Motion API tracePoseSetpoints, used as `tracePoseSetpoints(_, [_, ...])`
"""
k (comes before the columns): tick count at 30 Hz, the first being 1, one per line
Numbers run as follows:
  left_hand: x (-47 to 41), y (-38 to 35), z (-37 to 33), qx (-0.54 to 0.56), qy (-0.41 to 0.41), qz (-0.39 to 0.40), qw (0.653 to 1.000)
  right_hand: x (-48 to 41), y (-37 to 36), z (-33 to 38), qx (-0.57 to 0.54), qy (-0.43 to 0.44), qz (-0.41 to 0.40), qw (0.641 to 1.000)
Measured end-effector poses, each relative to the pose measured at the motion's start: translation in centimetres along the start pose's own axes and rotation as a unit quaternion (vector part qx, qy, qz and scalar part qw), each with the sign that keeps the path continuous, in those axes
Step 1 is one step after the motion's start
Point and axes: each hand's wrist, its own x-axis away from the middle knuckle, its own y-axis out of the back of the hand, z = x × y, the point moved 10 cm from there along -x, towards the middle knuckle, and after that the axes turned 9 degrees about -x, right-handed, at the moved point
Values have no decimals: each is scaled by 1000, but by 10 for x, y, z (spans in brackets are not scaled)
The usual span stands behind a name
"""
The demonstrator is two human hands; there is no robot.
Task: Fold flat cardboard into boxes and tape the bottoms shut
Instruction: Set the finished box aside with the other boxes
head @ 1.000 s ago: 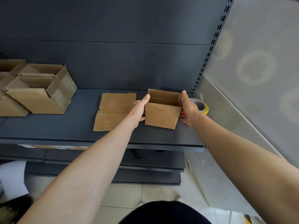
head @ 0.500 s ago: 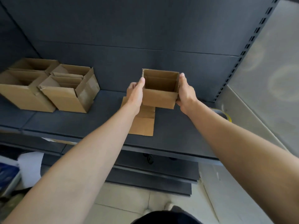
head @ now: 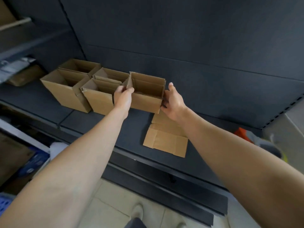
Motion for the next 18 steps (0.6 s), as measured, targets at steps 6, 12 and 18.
tracePoseSetpoints(6, [-45, -10, 18, -131, -18, 58, 990, -42, -6, -35, -94, -15, -57, 994])
tracePoseSetpoints(12, [-86, -24, 45, -157, 21, 116, 981, -63, -8, -50, -134, -29, -86, 987])
tracePoseSetpoints(18, [-112, -35, 63, -69, 83, 127, 986, -84, -11, -49, -123, -15, -98, 987])
